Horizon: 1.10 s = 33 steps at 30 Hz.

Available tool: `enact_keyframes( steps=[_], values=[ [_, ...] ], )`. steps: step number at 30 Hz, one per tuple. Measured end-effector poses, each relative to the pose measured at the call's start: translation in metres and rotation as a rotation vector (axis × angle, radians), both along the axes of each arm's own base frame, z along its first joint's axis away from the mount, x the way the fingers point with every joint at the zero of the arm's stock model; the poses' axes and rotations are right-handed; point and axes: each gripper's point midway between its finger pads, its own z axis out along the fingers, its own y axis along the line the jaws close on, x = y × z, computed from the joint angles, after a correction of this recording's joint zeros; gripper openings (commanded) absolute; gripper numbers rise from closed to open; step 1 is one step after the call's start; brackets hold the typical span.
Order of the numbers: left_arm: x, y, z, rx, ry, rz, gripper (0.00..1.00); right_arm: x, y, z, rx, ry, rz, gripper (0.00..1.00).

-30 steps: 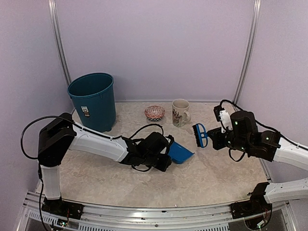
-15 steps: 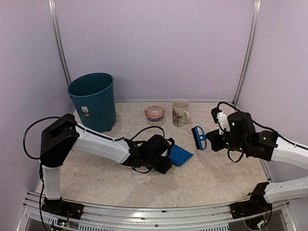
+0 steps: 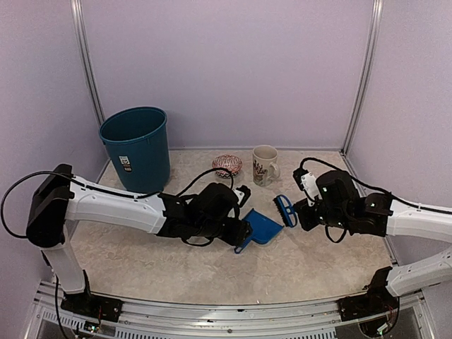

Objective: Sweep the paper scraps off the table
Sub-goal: Place the dustpan at the center of the board, then put down the broom in the dustpan.

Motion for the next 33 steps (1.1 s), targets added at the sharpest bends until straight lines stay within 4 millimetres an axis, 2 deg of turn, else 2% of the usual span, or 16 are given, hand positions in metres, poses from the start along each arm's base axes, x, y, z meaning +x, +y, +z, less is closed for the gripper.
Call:
enact_keyframes(
  steps=[4, 7, 8, 9, 10, 15, 20, 28, 33],
  values=[
    [0.003, 0.013, 0.034, -0.045, -0.032, 0.012, 0.68, -0.004, 0.019, 0.000, -0.075, -0.073, 0.066, 0.00],
    [0.011, 0.034, 0.056, -0.067, -0.046, 0.042, 0.74, -0.004, 0.030, 0.005, -0.125, -0.150, 0.108, 0.00],
    [0.015, 0.041, 0.062, -0.073, -0.051, 0.055, 0.81, -0.003, 0.033, 0.007, -0.138, -0.171, 0.119, 0.00],
    [0.020, 0.050, 0.069, -0.082, -0.057, 0.071, 0.97, -0.002, 0.036, 0.010, -0.154, -0.198, 0.130, 0.00],
    [0.024, 0.059, 0.075, -0.087, -0.062, 0.084, 0.99, 0.000, 0.040, 0.011, -0.174, -0.225, 0.144, 0.00],
    [0.042, 0.102, 0.110, -0.122, -0.099, 0.161, 0.99, 0.004, 0.058, 0.015, -0.266, -0.350, 0.205, 0.00],
    [0.044, 0.138, 0.137, -0.142, -0.143, 0.203, 0.99, 0.007, 0.066, -0.001, -0.396, -0.422, 0.232, 0.00],
    [0.038, 0.171, 0.154, -0.133, -0.180, 0.230, 0.99, 0.003, 0.080, -0.021, -0.514, -0.469, 0.251, 0.00],
    [0.036, 0.186, 0.161, -0.123, -0.200, 0.247, 0.99, 0.000, 0.083, -0.047, -0.596, -0.453, 0.253, 0.00]
  ],
)
